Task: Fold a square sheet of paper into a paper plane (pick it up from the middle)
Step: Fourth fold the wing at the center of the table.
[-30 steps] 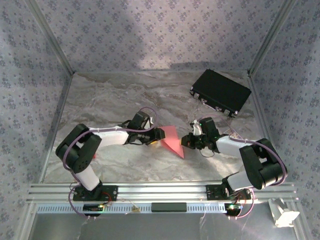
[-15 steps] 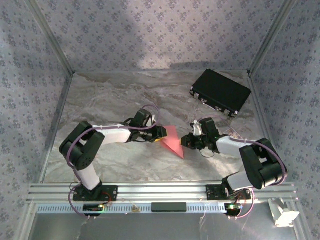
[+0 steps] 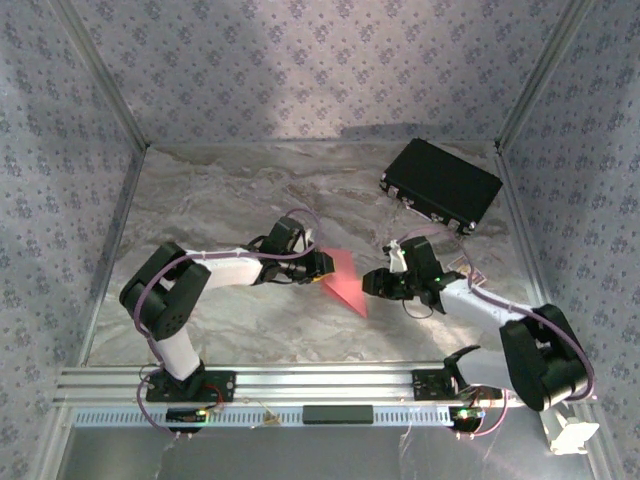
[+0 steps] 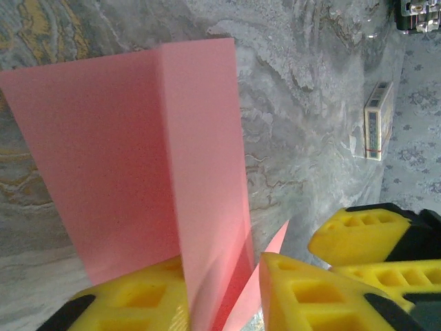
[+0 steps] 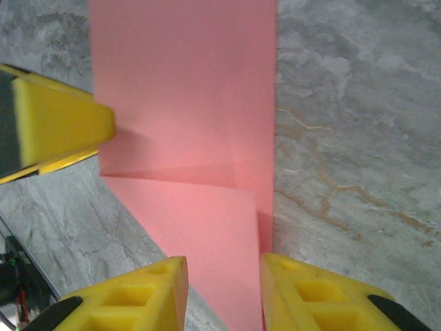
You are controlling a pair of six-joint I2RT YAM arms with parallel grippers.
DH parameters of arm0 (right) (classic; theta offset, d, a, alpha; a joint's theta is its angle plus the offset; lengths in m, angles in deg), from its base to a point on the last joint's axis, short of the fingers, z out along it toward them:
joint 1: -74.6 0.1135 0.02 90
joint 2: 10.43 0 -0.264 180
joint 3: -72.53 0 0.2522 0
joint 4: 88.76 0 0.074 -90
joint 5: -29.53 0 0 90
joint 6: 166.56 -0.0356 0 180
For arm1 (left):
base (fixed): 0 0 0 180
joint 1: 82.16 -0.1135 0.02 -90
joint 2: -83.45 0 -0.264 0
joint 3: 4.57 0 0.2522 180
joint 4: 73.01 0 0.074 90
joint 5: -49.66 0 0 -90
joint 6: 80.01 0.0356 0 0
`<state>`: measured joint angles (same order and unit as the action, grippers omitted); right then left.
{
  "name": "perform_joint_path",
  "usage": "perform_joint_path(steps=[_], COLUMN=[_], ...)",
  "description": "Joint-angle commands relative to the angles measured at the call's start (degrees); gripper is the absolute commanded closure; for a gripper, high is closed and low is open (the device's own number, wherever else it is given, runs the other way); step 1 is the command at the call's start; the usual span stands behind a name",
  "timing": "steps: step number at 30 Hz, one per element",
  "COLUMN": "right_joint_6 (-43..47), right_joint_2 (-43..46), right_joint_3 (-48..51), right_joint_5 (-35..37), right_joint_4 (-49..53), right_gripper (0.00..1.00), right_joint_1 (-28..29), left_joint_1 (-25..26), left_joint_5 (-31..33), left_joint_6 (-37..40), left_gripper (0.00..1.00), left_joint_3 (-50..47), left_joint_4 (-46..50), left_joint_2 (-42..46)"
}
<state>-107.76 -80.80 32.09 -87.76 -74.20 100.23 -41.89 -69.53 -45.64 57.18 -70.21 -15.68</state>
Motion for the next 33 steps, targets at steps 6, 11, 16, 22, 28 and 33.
perform_joint_path(steps=[6,11,16,22,28,33], right_joint_6=[10.5,15.1,21.1,26.2,29.2,30.6], right_joint_2=[12.9,16.7,13.3,8.0,3.6,-0.3], right_joint_3=[7.4,11.9,10.3,9.0,8.8,7.0], right_joint_5=[22.7,30.6,38.7,49.8,52.5,52.3], right_joint_4=[-5.6,-10.7,-10.2,-11.9,-16.2,-16.2], right_gripper=[0.52,0.45,0.50,0.57,0.61,0.62], right_joint_1=[11.4,17.5,24.5,31.6,35.4,36.6], left_joint_1=[0.4,0.4,0.4,0.4,0.3,0.4], left_joint_5=[-0.6,-0.1,-0.3,-0.3,-0.5,-0.5], left_joint_6=[0.4,0.1,0.3,0.1,0.1,0.0], left_gripper=[0.85,0.90,0.91,0.91,0.91,0.91], left_joint_3=[2.4,2.1,2.4,2.5,2.6,2.5], left_joint_4=[0.4,-0.1,0.3,0.2,0.2,0.1], left_joint_2=[-0.2,0.3,0.3,0.6,0.4,0.4])
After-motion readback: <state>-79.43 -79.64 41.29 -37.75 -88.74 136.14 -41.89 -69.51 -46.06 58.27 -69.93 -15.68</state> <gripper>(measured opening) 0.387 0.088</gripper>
